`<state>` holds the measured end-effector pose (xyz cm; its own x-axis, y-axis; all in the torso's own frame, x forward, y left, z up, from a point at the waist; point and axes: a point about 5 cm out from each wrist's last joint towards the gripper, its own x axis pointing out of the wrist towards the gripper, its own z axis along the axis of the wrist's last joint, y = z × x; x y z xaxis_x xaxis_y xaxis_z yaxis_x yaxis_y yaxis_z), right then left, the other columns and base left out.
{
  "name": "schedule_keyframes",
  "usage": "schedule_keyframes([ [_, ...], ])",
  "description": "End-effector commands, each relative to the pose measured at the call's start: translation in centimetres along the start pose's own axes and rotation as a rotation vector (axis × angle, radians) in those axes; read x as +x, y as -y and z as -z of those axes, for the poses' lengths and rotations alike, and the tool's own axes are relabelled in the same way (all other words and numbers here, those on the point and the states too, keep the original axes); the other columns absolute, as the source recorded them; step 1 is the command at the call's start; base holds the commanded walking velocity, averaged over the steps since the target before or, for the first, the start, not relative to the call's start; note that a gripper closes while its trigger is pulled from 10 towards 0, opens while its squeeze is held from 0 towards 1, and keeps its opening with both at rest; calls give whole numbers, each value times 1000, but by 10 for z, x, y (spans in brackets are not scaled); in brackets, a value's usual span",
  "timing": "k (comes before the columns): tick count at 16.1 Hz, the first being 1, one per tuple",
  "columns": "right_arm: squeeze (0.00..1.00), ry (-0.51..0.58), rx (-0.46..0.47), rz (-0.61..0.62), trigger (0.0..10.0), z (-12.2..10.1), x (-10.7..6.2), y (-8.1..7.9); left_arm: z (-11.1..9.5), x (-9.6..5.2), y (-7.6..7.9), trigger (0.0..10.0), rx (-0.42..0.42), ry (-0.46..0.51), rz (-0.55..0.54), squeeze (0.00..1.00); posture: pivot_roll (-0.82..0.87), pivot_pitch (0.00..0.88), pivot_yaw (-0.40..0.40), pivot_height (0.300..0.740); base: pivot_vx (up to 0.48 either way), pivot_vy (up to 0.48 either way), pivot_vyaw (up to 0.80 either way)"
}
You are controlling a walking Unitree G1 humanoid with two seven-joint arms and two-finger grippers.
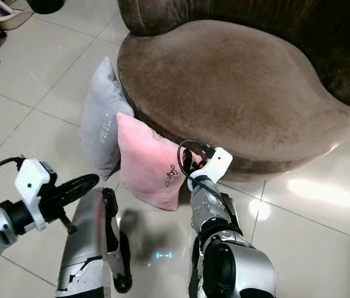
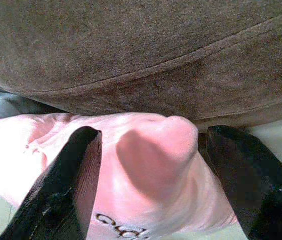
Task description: Move the pillow to the sofa from floor
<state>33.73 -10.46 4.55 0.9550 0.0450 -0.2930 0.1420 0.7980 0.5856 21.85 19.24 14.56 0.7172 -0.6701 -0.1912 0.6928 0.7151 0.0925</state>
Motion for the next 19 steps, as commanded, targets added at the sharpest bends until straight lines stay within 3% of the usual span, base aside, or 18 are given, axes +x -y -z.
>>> schedule_keyframes([
  [1, 1000, -27, 13, 33, 10000, 10, -4, 8, 0, -5, 2, 10000, -8, -13, 18, 0, 269, 303, 39, 510, 0, 0, 0],
  [4, 1000, -47, 3, 60, 10000, 12, -5, 9, -5, -7, 2, 10000, -3, -22, 31, 0, 311, 320, 54, 510, 0, 0, 0],
  [5, 635, -66, -31, 73, 10000, 15, -5, 8, -7, -7, 3, 10000, -7, -26, 47, 0, 325, 324, 57, 510, 0, 0, 0],
  [6, 0, -76, -44, 73, 10000, 18, -6, 7, -8, -7, 3, 10000, -13, -27, 56, 0, 337, 329, 60, 510, 0, 0, 0],
  [14, 0, -52, 12, 16, 10000, 19, -3, -15, -13, 4, 7, 10000, -20, -18, 85, 0, 363, 340, 53, 510, 0, 0, 0],
  [15, 0, -52, 18, 9, 5333, 19, -3, -15, -13, 4, 7, 10000, -21, -19, 85, 0, 362, 339, 53, 510, 0, 0, 0],
  [16, 0, -54, 18, -2, 4275, 20, -3, -16, -12, 5, 7, 10000, -21, -20, 86, 0, 361, 338, 52, 510, 0, 0, 0],
  [17, 0, -52, 24, -12, 0, 21, -4, -16, -12, 5, 7, 10000, -23, -21, 86, 0, 361, 339, 53, 510, 0, 0, 0],
  [19, 0, -49, 33, -19, 0, 22, -5, -16, -11, 5, 7, 10000, -25, -22, 85, 0, 358, 336, 52, 510, 0, 0, 0],
])
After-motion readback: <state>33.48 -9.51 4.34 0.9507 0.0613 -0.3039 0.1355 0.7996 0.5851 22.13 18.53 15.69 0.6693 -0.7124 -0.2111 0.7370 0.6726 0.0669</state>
